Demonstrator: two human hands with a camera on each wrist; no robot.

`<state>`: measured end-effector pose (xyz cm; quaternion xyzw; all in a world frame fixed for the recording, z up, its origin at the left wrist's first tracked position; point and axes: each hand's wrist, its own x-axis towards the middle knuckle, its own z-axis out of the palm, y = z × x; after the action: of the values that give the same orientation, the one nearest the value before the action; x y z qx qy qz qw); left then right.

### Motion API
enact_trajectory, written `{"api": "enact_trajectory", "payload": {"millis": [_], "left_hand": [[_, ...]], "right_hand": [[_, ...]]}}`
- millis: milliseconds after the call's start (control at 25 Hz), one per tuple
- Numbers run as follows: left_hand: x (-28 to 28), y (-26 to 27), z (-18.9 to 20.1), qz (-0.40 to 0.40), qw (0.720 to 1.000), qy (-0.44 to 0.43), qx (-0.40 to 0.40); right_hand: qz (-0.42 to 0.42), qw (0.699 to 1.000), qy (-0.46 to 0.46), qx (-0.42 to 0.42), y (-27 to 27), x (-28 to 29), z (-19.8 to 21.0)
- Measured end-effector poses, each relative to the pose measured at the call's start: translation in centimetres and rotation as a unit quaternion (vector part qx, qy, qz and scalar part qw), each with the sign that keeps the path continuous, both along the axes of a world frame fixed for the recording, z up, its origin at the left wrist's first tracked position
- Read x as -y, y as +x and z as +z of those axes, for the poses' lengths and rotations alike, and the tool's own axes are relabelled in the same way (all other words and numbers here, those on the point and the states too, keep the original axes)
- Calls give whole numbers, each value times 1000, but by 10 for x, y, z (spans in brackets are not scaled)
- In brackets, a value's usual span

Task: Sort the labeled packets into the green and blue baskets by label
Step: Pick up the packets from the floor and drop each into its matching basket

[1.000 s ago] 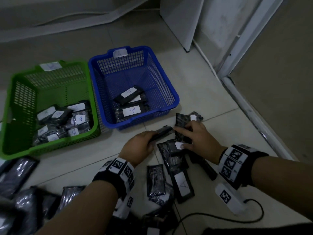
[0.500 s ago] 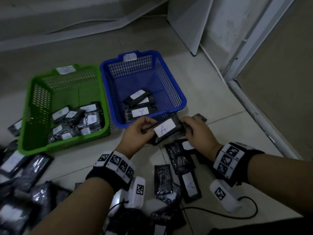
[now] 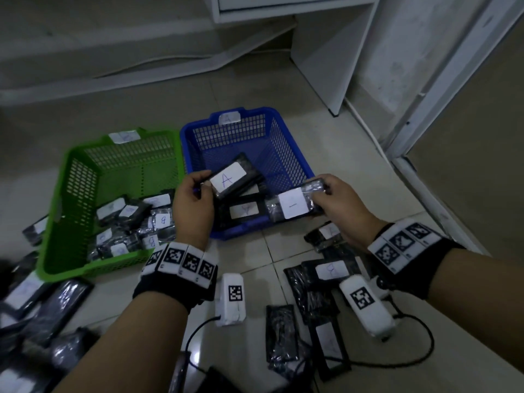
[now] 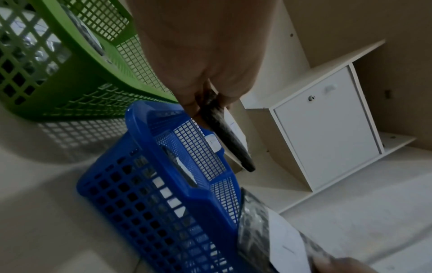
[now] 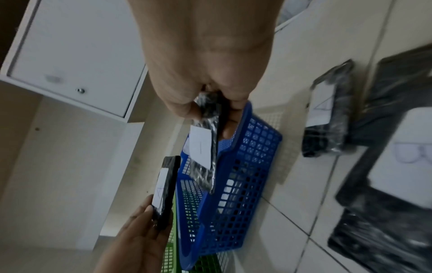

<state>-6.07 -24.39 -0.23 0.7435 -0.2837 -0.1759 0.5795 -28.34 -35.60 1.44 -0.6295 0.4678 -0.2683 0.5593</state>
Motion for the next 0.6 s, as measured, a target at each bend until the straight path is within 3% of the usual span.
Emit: {"api": "enact_trajectory", "payload": {"millis": [120, 240, 320, 480, 520, 600], "left_hand": [[7, 16, -8, 0, 1000, 19, -18], [12, 28, -14, 7, 999, 47, 25], [16, 35, -18, 5, 997, 62, 44], [25, 39, -22, -61, 987, 100, 110], [25, 36, -23, -81, 981, 117, 132], [26, 31, -24, -109, 971, 131, 167]], "right_hand": [[46, 996, -29, -69, 47, 9, -6], [40, 996, 6, -83, 83, 16, -17], [87, 988, 8, -130, 95, 23, -28], [223, 924, -76, -303, 102, 25, -31], [222, 920, -96, -308, 99, 24, -29], [170, 941, -117, -266, 86, 20, -26]]}}
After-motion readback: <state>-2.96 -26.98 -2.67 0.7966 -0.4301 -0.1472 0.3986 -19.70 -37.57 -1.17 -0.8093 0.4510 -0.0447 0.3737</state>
